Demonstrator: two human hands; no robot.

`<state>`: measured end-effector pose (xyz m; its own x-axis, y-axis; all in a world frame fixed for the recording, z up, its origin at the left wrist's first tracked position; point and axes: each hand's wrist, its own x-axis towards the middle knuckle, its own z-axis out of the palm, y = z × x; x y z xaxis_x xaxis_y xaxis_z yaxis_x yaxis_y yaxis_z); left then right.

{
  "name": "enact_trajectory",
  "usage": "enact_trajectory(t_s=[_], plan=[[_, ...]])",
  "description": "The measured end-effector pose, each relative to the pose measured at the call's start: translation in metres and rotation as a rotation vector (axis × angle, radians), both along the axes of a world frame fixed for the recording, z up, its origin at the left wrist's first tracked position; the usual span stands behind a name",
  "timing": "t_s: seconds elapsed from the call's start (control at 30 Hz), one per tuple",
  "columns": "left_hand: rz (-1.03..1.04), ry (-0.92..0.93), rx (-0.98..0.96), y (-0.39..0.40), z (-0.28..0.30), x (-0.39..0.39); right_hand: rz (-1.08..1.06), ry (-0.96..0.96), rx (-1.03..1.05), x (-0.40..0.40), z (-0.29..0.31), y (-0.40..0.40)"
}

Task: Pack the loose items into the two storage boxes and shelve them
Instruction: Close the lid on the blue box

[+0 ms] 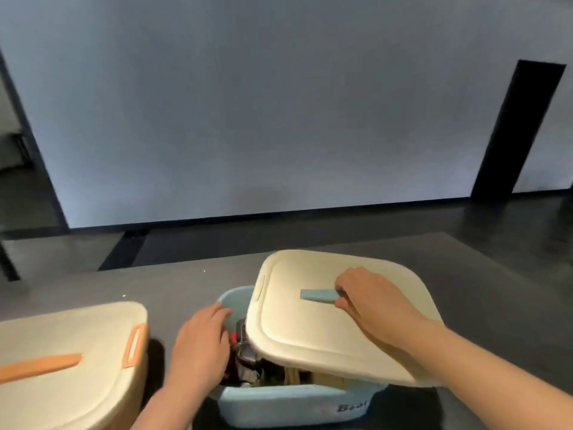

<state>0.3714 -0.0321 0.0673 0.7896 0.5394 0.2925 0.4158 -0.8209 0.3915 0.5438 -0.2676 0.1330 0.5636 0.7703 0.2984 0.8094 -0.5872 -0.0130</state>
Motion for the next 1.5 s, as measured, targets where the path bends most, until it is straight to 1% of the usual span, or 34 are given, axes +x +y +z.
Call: enact_trajectory(t_s=[0.17,0.27,0.37,0.47,0.53,0.63,0.7,0.73,0.77,0.8,0.87,0.9,0.93,0.97,1.03,1.13,1.2,1.3,1.5], plan=[[0.006,-0.100,-0.098,0.016,0.002,-0.028,0.131,0.026,-0.054,-0.022,-0.041,0.048],[-0.004,-0.100,-0.132,0.013,0.001,-0.024,0.168,0.027,-0.058,-0.027,-0.051,0.066],[-0.009,-0.031,-0.151,0.004,-0.005,-0.013,0.160,0.062,-0.034,-0.028,-0.058,0.068],[-0.021,0.100,-0.098,-0.007,-0.011,0.001,0.146,0.161,0.041,-0.026,-0.063,0.057],[-0.017,0.147,-0.036,-0.016,-0.013,0.013,0.135,0.222,0.096,-0.026,-0.067,0.047],[-0.116,0.111,-0.005,-0.038,-0.012,0.036,0.004,0.255,0.144,-0.023,-0.070,0.025],[-0.204,0.113,0.009,-0.054,-0.013,0.050,-0.167,0.208,0.103,-0.014,-0.073,0.005],[-0.239,0.125,0.036,-0.060,-0.014,0.056,-0.271,0.223,0.107,-0.010,-0.075,-0.005],[-0.258,0.132,0.063,-0.063,-0.016,0.061,-0.373,0.304,0.168,-0.009,-0.076,-0.013],[-0.266,0.135,0.085,-0.065,-0.018,0.065,-0.468,0.451,0.291,-0.010,-0.078,-0.019],[-0.267,0.128,0.101,-0.062,-0.019,0.067,-0.603,0.803,0.637,-0.014,-0.082,-0.022],[-0.272,0.121,0.098,-0.060,-0.020,0.069,-0.638,0.947,0.777,-0.015,-0.085,-0.022],[-0.274,0.115,0.093,-0.059,-0.021,0.069,-0.648,1.055,0.860,-0.015,-0.086,-0.021],[-0.277,0.113,0.091,-0.059,-0.022,0.068,-0.646,1.113,0.900,-0.016,-0.088,-0.022],[-0.286,0.109,0.085,-0.058,-0.023,0.067,-0.638,1.086,0.957,-0.016,-0.090,-0.022],[-0.289,0.115,0.089,-0.056,-0.023,0.067,-0.645,0.923,0.992,-0.019,-0.088,-0.020],[-0.287,0.122,0.091,-0.056,-0.023,0.068,-0.650,0.862,0.988,-0.021,-0.087,-0.019],[-0.283,0.116,0.091,-0.057,-0.024,0.068,-0.654,0.792,0.925,-0.022,-0.083,-0.019],[-0.270,0.078,0.103,-0.060,-0.026,0.069,-0.580,0.677,0.824,-0.026,-0.078,-0.019]])
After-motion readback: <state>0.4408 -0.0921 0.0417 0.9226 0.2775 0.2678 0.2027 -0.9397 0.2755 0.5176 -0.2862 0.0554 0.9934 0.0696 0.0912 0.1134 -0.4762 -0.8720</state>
